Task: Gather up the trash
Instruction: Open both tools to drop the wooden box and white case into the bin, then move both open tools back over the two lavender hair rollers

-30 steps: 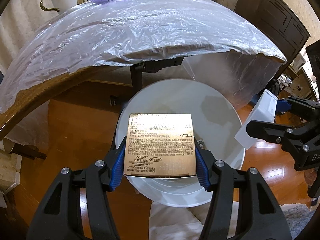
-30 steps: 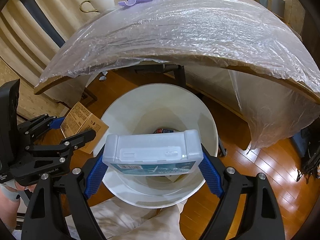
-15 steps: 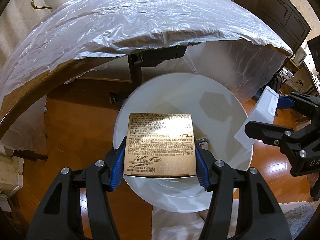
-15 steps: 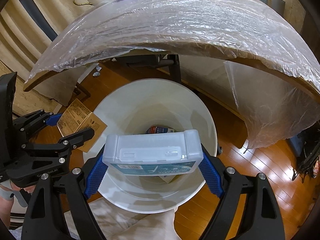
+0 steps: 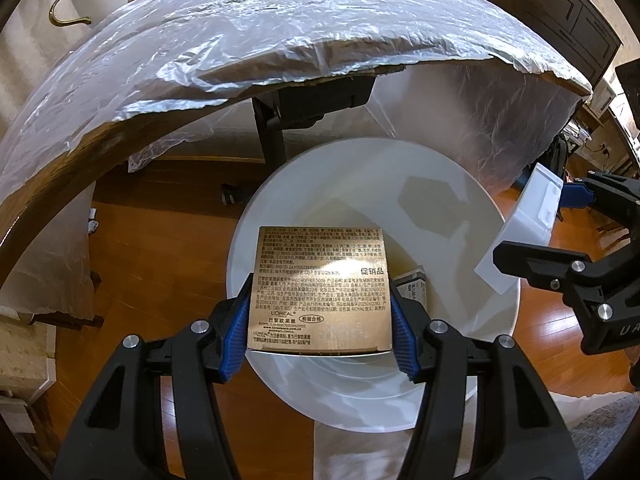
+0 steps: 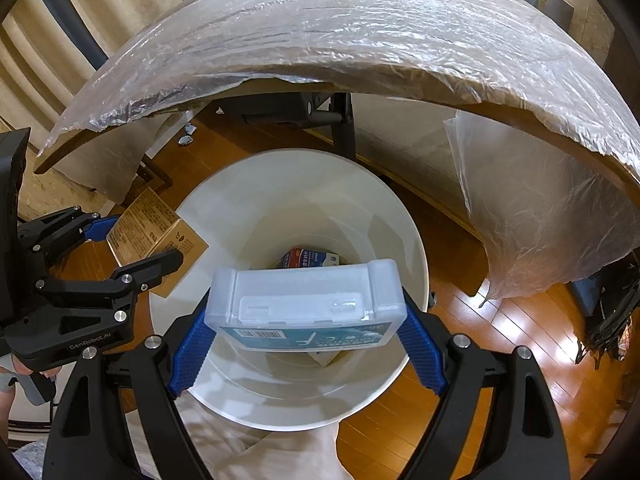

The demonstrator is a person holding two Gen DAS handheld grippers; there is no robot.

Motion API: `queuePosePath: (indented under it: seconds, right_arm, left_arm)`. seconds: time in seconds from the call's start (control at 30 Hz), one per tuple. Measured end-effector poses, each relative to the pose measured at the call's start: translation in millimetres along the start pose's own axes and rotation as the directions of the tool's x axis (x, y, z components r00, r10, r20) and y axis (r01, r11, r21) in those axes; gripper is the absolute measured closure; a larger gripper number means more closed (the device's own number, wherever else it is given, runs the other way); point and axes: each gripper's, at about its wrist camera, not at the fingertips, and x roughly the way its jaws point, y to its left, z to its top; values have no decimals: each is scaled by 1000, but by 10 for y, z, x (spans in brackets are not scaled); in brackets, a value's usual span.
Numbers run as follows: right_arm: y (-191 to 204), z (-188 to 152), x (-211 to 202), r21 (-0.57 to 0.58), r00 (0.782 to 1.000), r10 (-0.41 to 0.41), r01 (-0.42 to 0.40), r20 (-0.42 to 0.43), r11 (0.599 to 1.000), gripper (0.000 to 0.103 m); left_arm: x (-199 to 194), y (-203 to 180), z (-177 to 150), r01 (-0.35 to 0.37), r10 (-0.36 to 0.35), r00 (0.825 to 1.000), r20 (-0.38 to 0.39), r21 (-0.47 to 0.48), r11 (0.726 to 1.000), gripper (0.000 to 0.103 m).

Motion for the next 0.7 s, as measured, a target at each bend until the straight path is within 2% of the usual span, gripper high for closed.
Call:
queuePosePath:
  seconds: [0.2, 0.27, 0.3, 0.33, 0.37, 0.4, 0.5, 0.63, 0.67, 0.7]
  right_arm:
    - [4, -5, -12, 5, 1000, 4, -4, -2, 1000, 20]
    - [5, -11, -37, 2, 1000, 6, -6, 10, 1000, 20]
    - [12, -14, -67, -5, 1000, -7, 7, 25, 1000, 20]
    - [17, -20, -101, -14, 999, -25, 26, 41, 1000, 17]
    - [29, -37, -163, -29, 997, -46, 48, 69, 998, 6]
    - [41, -63, -247, -45, 993, -55, 60, 103, 997, 4]
    - [52, -108, -509, -69, 984, -53, 65, 170, 996, 4]
    - [40, -64, -927, -59, 965, 7, 8, 262, 998, 4]
    - [45, -32, -1064, -59, 954, 21, -3, 299, 998, 4]
    - [61, 15, -1260, -61, 932, 32, -10, 360, 998, 4]
  left_arm:
    - [27, 13, 2, 6, -6, 1000, -3, 6, 1000, 44]
    - [6, 29, 11, 7, -7, 1000, 25, 5, 1000, 43]
    - [-35, 24, 20, -4, 4, 999, 46, 4, 1000, 39]
    - [-68, 35, 26, -17, 17, 998, 63, -1, 1000, 21]
    - [-109, 43, 23, -15, 16, 996, 83, -7, 1000, 14]
    - [-166, 57, 17, -8, 9, 994, 108, -13, 1000, 14]
    - [-327, 75, 1, 29, -27, 989, 143, -10, 1000, 14]
    - [-653, 79, 20, 31, -27, 979, 200, -15, 999, 14]
    - [-817, 91, 53, 35, -30, 970, 242, -18, 999, 14]
    - [-978, 109, 92, 33, -25, 959, 283, -24, 999, 14]
